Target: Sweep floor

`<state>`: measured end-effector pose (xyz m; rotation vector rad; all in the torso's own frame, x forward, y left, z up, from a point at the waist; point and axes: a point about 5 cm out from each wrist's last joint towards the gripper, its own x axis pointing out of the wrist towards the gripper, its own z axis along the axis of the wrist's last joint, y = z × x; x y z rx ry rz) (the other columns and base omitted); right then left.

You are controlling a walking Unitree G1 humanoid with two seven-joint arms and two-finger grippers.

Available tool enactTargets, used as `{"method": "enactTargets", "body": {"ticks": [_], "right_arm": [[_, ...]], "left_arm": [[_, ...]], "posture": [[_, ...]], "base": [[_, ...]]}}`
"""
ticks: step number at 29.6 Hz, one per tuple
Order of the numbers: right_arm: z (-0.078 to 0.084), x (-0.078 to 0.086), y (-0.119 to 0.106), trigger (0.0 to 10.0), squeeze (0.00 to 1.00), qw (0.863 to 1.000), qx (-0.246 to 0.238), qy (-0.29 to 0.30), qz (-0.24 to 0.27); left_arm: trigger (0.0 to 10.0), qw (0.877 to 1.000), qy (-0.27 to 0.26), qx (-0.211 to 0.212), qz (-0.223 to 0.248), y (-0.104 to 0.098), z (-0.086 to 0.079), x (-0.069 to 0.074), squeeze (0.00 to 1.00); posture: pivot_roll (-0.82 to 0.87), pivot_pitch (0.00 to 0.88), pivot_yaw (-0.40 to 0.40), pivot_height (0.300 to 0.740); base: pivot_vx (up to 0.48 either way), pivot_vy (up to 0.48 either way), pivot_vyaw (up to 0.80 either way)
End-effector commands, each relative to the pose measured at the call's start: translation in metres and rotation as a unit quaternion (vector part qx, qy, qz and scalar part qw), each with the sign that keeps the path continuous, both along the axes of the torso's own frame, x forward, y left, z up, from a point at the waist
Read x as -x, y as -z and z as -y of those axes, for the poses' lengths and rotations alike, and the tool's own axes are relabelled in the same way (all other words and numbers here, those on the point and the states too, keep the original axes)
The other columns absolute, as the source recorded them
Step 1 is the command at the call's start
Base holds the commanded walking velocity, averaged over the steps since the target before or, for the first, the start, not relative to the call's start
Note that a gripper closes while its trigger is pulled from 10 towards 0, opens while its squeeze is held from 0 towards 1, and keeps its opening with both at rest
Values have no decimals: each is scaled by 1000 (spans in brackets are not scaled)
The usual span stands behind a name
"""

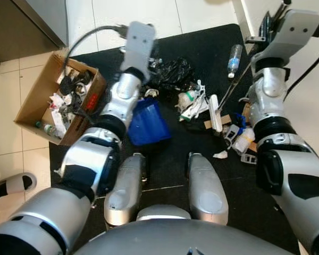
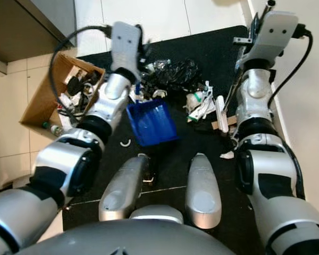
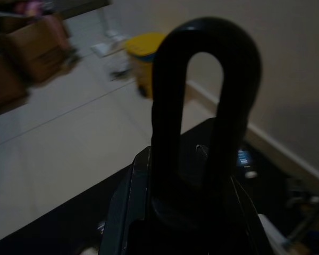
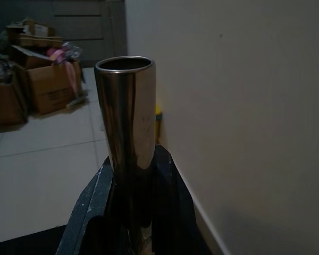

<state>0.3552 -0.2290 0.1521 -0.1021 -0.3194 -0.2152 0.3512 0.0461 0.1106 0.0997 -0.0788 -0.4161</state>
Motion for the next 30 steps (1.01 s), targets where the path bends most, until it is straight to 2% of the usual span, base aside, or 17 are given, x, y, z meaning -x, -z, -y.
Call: {"method": "enactTargets", "body": {"ticks": [1,6,8,12,15,19,23,25,28,30], "right_arm": [[8,3,2,10000,0,1000,0,15,0],[10,4,2,10000,0,1000,0,18,1],[10,5,2,10000,0,1000,-1,19,3],[11,5,2,10000,0,1000,-2,21,5],[15,5,-1,10000,0,1000,-3,26,10],[17,5,-3,10000,0,999,-1,31,11],[23,3,-9,10000,0,999,0,46,20],[23,3,-10,10000,0,999,-1,45,21],[23,1,-15,10000,0,999,-2,42,29],[24,0,-17,10000,0,999,-3,43,31]], "left_arm": [[10000,1000,24,14,12,-3,14,5,0],[10000,999,33,3,7,4,16,9,0],[10000,998,48,-28,5,14,16,16,0],[10000,998,51,-41,10,18,14,18,0],[10000,998,50,-26,29,6,6,10,0],[10000,997,58,-12,44,-6,7,5,0],[10000,990,109,21,92,-35,25,2,0],[10000,988,117,24,97,-37,29,2,0],[10000,981,156,17,115,-37,40,11,0],[10000,978,176,8,108,-27,44,19,0]], "posture": [[-43,261,116,740],[-43,261,116,740],[-46,257,126,740],[-44,255,128,740],[-43,255,127,740],[-43,255,127,740],[-32,253,122,740],[-32,253,122,740],[-34,247,125,740],[-33,244,126,740]], "base": [[0,0,0],[0,0,0],[0,0,0],[0,0,0],[0,0,0],[0,0,0],[0,0,0],[0,0,0],[0,0,0],[0,0,0]]}}
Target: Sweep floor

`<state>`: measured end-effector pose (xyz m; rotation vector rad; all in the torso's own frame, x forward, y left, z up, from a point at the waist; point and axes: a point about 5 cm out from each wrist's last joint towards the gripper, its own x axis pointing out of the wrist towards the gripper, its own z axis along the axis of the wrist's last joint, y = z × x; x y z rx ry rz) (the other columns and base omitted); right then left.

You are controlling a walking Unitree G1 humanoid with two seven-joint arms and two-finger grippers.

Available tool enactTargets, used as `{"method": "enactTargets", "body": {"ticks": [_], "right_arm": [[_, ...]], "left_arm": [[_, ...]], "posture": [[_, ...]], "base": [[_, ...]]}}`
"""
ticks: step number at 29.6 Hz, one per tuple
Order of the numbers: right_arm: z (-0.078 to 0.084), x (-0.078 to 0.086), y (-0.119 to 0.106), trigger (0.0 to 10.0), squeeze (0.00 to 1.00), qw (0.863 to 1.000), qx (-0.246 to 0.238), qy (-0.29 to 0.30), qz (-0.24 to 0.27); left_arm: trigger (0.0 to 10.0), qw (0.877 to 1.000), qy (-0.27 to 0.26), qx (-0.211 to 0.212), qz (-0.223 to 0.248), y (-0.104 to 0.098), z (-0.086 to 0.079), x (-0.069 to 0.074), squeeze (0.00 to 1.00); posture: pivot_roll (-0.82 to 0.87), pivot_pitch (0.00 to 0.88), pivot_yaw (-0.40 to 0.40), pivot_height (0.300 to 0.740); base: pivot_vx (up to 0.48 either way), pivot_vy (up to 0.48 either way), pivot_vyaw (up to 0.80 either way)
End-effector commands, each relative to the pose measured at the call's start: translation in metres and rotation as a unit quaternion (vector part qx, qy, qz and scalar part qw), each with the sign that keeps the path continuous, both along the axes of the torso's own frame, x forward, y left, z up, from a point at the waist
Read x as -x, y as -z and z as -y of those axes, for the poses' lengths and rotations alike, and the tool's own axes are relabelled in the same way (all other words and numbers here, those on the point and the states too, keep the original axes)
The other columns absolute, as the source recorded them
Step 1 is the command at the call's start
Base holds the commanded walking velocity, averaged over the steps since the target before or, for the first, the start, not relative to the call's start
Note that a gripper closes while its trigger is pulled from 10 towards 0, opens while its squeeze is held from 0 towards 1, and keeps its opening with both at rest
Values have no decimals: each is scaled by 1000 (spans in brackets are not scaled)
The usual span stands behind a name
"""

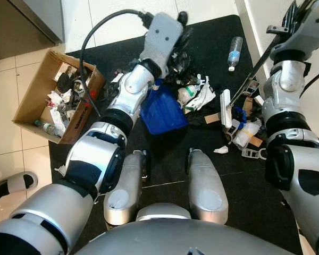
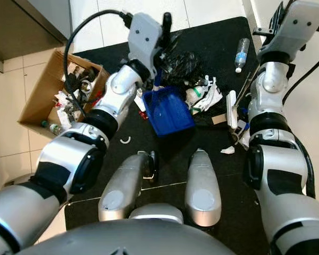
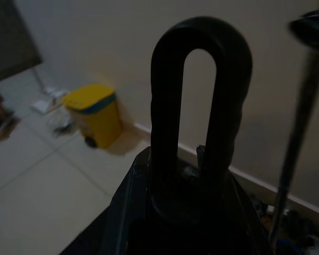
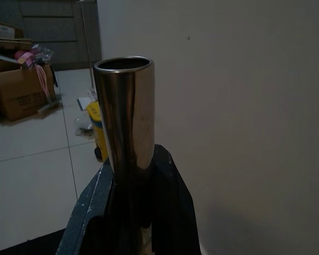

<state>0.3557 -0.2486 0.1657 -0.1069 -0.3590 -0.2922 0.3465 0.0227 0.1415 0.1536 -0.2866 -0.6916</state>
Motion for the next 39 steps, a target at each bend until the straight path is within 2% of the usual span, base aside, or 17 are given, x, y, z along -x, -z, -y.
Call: {"method": "enactTargets", "body": {"ticks": [1,5,6,8,11,12,13,14,15,19,24,28,30,31,33,37,39], "right_arm": [[4,1,-3,10000,0,1000,-1,6,10],[5,1,0,10000,0,1000,0,4,2],[5,1,0,10000,0,1000,0,4,2],[6,1,1,10000,0,1000,2,4,-1],[11,2,3,10000,0,1000,3,7,-8],[11,2,3,10000,0,1000,3,7,-8],[13,3,7,10000,0,1000,-4,1,-21],[13,3,7,10000,0,1000,-4,1,-21],[13,4,15,10000,0,999,-27,-3,-31],[11,7,25,10000,0,998,-23,-6,-52],[4,10,42,10000,0,995,-56,-22,-76],[-12,9,55,10000,0,989,-94,-61,-95],[-33,6,65,10000,0,972,-186,-112,-94],[-33,6,65,10000,0,972,-186,-112,-94],[-60,3,71,10000,0,943,-276,-164,-82],[-90,-1,67,10000,0,910,-345,-226,-54],[-95,-1,65,10000,0,905,-350,-239,-49]], "left_arm": [[10000,999,37,17,6,4,20,14,0],[10000,994,70,-81,-14,48,12,35,0],[10000,994,70,-81,-14,48,12,35,0],[10000,990,88,-108,-28,63,2,43,0],[10000,986,107,-122,-44,75,-9,50,0],[10000,986,107,-122,-44,75,-9,50,0],[10000,985,98,-121,-75,85,-18,52,0],[10000,985,98,-121,-75,85,-18,52,0],[10000,988,78,-97,-97,86,-22,50,0],[10000,990,66,-64,-109,82,-22,46,0],[10000,989,85,-33,-118,78,-16,47,0],[10000,988,93,-25,-124,79,-16,50,0],[10000,986,98,-23,-130,81,-16,52,0],[10000,986,98,-23,-130,81,-16,52,0],[10000,985,102,-19,-136,82,-18,53,0],[10000,985,102,-15,-142,81,-18,52,0],[10000,984,102,-14,-142,81,-18,52,0]], "posture": [[-33,244,126,740],[-32,240,130,740],[-32,240,130,740],[-29,245,128,740],[-16,245,127,740],[-16,245,127,740],[-11,245,127,740],[-11,245,127,740],[-10,245,126,740],[-1,242,127,740],[15,234,126,740],[35,230,129,740],[40,226,132,740],[40,226,132,740],[46,223,132,740],[45,220,128,740],[41,218,125,740]], "base": [[0,0,0],[0,0,0],[0,0,0],[0,0,0],[0,0,0],[0,0,0],[0,0,0],[0,0,0],[0,0,0],[0,0,0],[0,0,0],[0,0,0],[0,0,0],[0,0,0],[0,0,0],[0,0,0],[0,0,0]]}}
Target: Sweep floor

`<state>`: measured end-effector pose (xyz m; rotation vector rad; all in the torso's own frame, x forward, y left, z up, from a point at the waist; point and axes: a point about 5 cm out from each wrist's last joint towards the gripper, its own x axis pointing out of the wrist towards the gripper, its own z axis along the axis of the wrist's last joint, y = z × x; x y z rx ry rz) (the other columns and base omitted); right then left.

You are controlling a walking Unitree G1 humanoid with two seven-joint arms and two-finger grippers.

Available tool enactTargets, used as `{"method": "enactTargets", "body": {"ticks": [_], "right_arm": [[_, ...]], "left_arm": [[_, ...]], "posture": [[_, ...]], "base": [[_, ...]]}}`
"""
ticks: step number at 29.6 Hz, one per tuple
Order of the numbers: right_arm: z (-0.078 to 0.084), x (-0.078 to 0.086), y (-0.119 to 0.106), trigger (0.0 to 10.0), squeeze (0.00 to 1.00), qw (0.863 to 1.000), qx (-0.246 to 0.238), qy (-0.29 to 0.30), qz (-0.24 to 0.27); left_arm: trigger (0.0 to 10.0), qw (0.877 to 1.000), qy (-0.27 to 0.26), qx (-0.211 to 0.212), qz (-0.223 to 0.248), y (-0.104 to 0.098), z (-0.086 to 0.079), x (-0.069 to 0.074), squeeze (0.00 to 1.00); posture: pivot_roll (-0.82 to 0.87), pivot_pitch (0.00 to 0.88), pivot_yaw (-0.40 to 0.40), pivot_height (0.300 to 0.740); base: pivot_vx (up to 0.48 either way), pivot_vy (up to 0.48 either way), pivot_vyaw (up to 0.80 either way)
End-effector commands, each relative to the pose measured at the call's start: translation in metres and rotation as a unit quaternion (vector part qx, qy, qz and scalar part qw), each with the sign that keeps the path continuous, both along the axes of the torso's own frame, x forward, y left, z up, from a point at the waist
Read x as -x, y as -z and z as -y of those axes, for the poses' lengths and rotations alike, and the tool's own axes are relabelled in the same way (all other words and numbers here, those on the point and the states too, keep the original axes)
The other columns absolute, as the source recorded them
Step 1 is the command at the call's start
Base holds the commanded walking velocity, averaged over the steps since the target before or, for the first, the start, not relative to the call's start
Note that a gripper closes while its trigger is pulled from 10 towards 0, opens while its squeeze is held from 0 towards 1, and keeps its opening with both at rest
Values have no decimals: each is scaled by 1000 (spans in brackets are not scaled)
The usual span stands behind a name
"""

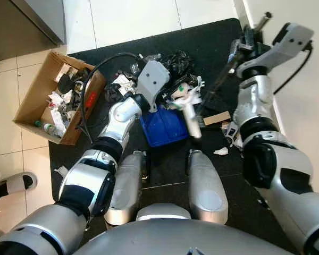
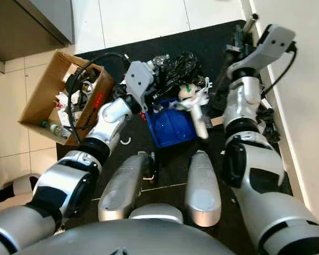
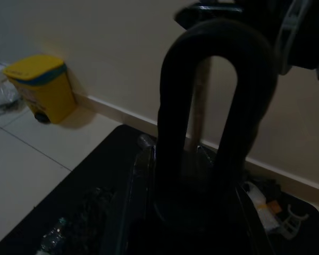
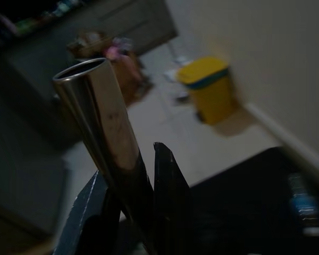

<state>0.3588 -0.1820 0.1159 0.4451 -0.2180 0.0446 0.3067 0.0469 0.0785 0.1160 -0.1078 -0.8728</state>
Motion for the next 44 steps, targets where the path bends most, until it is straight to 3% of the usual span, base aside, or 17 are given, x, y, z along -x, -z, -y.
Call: {"method": "enactTargets", "body": {"ticks": [1,6,10,14,16,17,22,26,29,31,32,34,40,44], "right_arm": [[-28,2,16,10000,0,993,-108,-38,-26],[-40,-1,4,10000,0,991,-102,-91,13],[-34,0,-16,10000,0,990,-5,-124,68],[-12,3,-34,10000,0,986,57,-110,113],[7,8,-49,10000,0,980,106,-89,142],[7,8,-49,10000,0,980,106,-89,142],[38,26,-93,10000,0,961,170,-49,214],[45,33,-103,10000,0,959,161,-34,231],[67,43,-116,10000,0,961,121,29,247],[89,46,-113,10000,0,964,81,92,236],[89,46,-113,10000,0,964,81,92,236],[102,48,-102,10000,0,967,67,129,207],[97,46,-81,10000,0,979,68,119,149],[92,42,-79,10000,0,982,64,107,140]], "left_arm": [[10000,998,17,9,-54,18,6,12,0],[10000,998,13,8,-56,17,7,10,0],[10000,998,10,7,-57,17,7,10,0],[10000,999,-5,5,-52,15,6,8,0],[10000,999,-19,6,-50,14,5,5,0],[10000,999,-19,6,-50,14,5,5,0],[10000,998,-46,16,-34,7,1,0,0],[10000,998,-54,34,-25,0,-1,-4,0],[10000,995,-61,79,6,-23,-2,-12,0],[10000,991,-65,109,33,-43,-2,-18,0],[10000,991,-65,109,33,-43,-2,-18,0],[10000,986,-74,134,61,-62,-5,-25,0],[10000,976,-95,170,96,-89,-10,-33,0],[10000,975,-98,175,95,-91,-9,-34,0]], "posture": [[41,218,125,740],[34,215,121,740],[21,210,114,740],[16,208,110,740],[6,202,105,740],[6,202,105,740],[1,194,103,740],[-1,192,101,740],[0,182,96,740],[-1,168,90,740],[-1,168,90,740],[0,153,83,740],[2,115,57,740],[-1,104,50,740]], "base": [[0,0,0],[0,0,0],[0,0,0],[0,0,0],[0,0,0],[0,0,0],[0,0,0],[0,0,0],[0,0,0],[0,0,0],[0,0,0],[0,0,0],[0,0,0],[0,0,0]]}}
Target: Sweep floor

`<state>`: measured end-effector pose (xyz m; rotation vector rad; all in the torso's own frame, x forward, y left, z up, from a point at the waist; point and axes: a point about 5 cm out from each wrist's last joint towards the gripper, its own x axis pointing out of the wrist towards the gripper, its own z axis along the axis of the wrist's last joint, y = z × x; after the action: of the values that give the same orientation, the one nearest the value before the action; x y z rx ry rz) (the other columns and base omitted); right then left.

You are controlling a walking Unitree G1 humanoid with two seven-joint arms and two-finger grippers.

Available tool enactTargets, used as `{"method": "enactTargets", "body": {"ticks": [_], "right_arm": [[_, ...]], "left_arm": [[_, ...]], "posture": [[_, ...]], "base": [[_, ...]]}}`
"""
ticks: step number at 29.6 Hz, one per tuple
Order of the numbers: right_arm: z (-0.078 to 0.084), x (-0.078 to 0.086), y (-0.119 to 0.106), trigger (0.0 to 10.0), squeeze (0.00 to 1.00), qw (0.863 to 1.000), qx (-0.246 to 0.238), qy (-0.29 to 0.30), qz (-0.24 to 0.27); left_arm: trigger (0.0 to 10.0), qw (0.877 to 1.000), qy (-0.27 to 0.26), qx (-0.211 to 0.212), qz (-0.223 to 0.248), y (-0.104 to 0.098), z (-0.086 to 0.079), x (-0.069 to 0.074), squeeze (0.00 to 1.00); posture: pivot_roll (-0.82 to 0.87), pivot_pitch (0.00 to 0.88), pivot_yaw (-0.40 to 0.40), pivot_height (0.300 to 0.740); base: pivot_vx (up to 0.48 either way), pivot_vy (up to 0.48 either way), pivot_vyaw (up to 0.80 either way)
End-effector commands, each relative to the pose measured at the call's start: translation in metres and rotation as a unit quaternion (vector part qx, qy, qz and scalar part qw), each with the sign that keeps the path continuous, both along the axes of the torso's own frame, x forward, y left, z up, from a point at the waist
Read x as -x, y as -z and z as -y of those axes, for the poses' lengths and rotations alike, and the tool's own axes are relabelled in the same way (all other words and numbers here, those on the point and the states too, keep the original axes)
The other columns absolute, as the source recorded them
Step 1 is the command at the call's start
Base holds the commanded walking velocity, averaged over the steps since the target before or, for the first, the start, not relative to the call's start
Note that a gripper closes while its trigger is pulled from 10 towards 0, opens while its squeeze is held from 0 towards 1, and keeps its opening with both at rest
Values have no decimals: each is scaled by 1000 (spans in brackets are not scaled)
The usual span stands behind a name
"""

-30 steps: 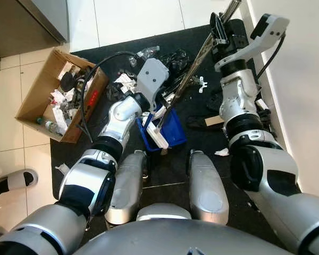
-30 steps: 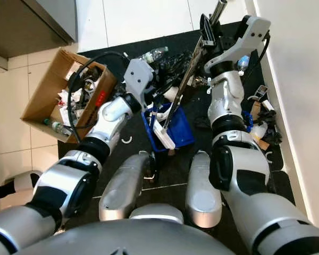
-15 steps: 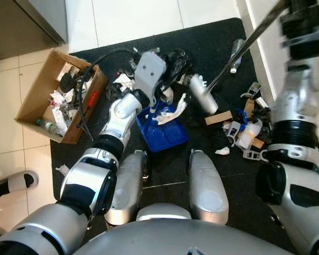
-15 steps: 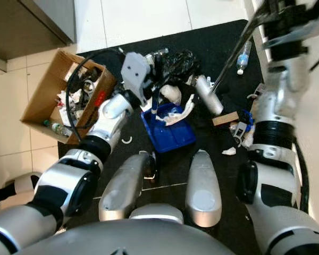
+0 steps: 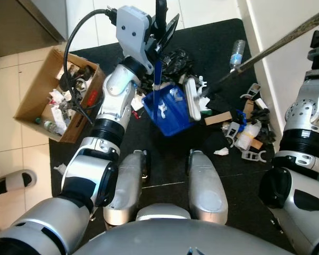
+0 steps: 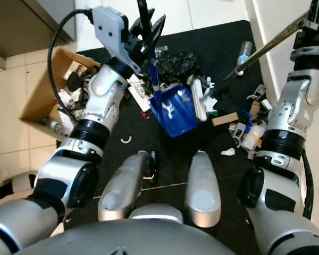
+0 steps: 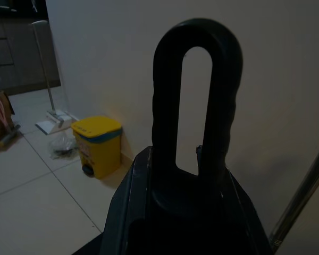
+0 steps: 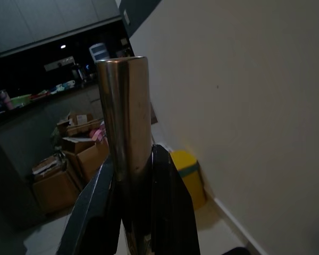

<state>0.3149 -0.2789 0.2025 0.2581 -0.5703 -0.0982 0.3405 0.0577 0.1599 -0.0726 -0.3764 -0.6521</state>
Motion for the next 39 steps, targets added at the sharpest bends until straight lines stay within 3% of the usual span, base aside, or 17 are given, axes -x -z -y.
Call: {"method": "enactTargets", "body": {"ticks": [1,11,13,15,16,17,19,21,23,25,26,27,30,32,34,36,39], "right_arm": [[-7,-4,5,10000,0,1000,-9,-15,-14],[-15,-11,-20,10000,0,999,-4,-44,20],[-15,-10,-30,10000,0,998,1,-43,37],[-9,-5,-60,10000,0,996,15,-30,87],[-9,-5,-60,10000,0,996,15,-30,87],[0,1,-78,10000,0,993,23,-13,115],[0,1,-78,10000,0,993,23,-13,115],[27,15,-103,10000,0,986,46,49,150],[51,26,-109,10000,0,979,69,118,148],[59,29,-107,10000,0,976,80,146,139],[73,32,-92,10000,0,969,121,195,88],[73,32,-92,10000,0,969,121,195,88],[77,31,-61,10000,0,967,153,202,18],[71,28,-43,10000,0,976,133,174,-14],[53,22,-14,10000,0,983,121,130,-55],[47,20,-5,10000,0,985,113,114,-64],[20,9,23,10000,0,989,87,76,-93]], "left_arm": [[10000,1000,-4,29,11,-8,3,1,0],[10000,999,1,37,7,-5,13,4,0],[10000,999,3,39,10,-7,15,4,0],[10000,999,9,39,19,-11,18,5,0],[10000,999,9,39,19,-11,18,5,0],[10000,999,13,37,23,-13,19,5,0],[10000,999,13,37,23,-13,19,5,0],[10000,999,16,32,27,-12,19,6,0],[10000,999,18,30,29,-11,19,8,0],[10000,999,18,30,30,-11,19,9,0],[10000,999,16,31,35,-14,16,9,0],[10000,999,16,31,35,-14,16,9,0],[10000,998,4,40,45,-22,6,7,0],[10000,997,-12,51,54,-30,-3,4,0],[10000,994,-38,70,73,-48,-17,-2,0],[10000,993,-46,76,81,-54,-21,-4,0],[10000,982,-98,88,134,-85,-40,-10,0]], "posture": [[-4,100,46,740],[-23,81,34,740],[-23,81,34,740],[-29,75,33,740],[-29,75,33,740],[-31,74,32,740],[-31,74,32,740],[-36,70,33,740],[-40,66,35,740],[-41,66,36,740],[-49,63,43,740],[-49,63,43,740],[-53,62,46,740],[-58,60,48,740],[-56,59,48,740],[-56,59,48,740],[-45,52,40,740]], "base": [[0,0,0],[0,0,0],[0,0,0],[0,0,0],[0,0,0],[0,0,0],[0,0,0],[0,0,0],[0,0,0],[0,0,0],[0,0,0],[0,0,0],[0,0,0],[0,0,0],[0,0,0],[0,0,0],[0,0,0]]}}
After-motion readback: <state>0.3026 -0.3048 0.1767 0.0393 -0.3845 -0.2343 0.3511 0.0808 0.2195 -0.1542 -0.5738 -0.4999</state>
